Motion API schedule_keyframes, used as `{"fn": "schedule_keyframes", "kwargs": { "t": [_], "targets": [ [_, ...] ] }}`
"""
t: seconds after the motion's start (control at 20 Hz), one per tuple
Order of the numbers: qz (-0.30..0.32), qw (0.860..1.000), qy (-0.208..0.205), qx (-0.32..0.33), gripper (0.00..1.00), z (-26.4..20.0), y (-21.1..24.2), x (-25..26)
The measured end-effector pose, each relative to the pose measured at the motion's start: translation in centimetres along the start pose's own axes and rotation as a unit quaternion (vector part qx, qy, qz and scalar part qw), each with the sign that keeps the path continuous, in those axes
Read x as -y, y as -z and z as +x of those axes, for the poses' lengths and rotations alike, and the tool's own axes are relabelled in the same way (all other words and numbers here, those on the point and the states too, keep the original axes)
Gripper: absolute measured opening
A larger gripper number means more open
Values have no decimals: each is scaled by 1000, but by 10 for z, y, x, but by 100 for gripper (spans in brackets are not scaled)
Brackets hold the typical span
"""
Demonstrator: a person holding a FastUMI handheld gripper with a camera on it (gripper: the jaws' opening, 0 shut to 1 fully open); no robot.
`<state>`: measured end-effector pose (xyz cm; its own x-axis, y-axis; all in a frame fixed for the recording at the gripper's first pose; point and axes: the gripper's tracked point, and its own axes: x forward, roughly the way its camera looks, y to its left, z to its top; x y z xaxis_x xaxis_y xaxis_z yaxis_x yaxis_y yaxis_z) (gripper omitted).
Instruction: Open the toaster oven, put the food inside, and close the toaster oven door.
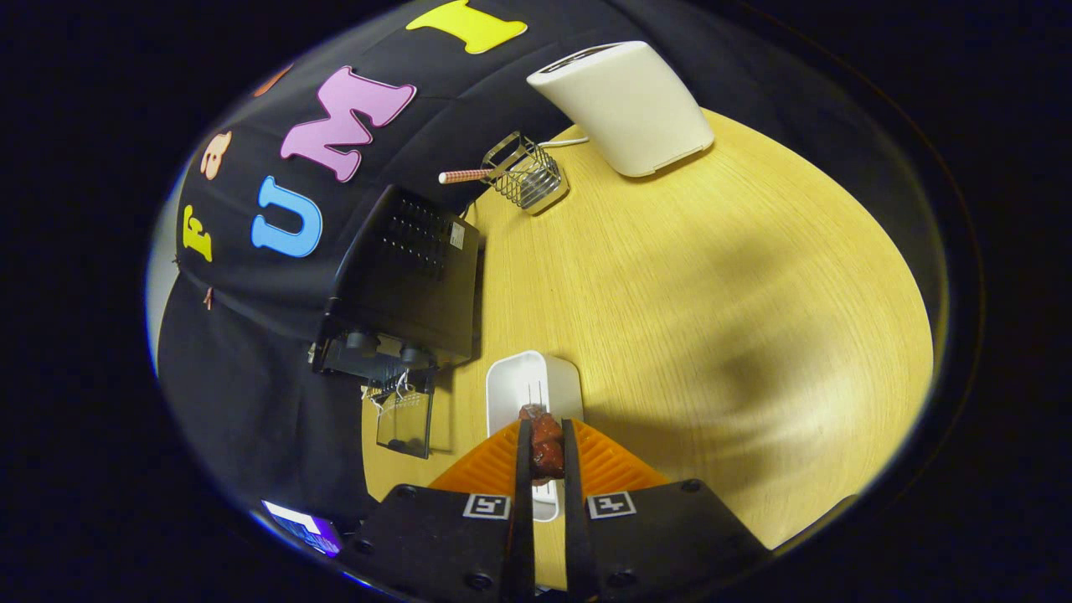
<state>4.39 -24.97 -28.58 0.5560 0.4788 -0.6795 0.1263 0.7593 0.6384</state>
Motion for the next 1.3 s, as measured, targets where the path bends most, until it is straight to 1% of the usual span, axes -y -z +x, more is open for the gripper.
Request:
{"fn": "schedule_keyframes", "kwargs": {
  "t": [0.05, 0.2, 0.4, 0.5, 0.7, 0.85, 0.95, 1.1, 1.2, 1.3],
  "targets": [
    [-1, 1000, -1, 1, 17, -1, 0, 1],
    [-4, 1000, -5, 3, 15, -5, -2, -3],
    [-16, 1000, -12, 16, 15, -17, -7, -18],
    [-21, 999, -8, 31, 15, -25, -10, -26],
    [-11, 997, -2, 75, 14, -48, -14, -49],
    [9, 994, 7, 111, 14, -68, -12, -70],
    [28, 991, 1, 134, 15, -78, -3, -95],
    [43, 987, -13, 152, 15, -82, 16, -130],
    [61, 986, -25, 154, 15, -82, 36, -154],
    [85, 982, -49, 163, 15, -77, 50, -180]
  ]
}}
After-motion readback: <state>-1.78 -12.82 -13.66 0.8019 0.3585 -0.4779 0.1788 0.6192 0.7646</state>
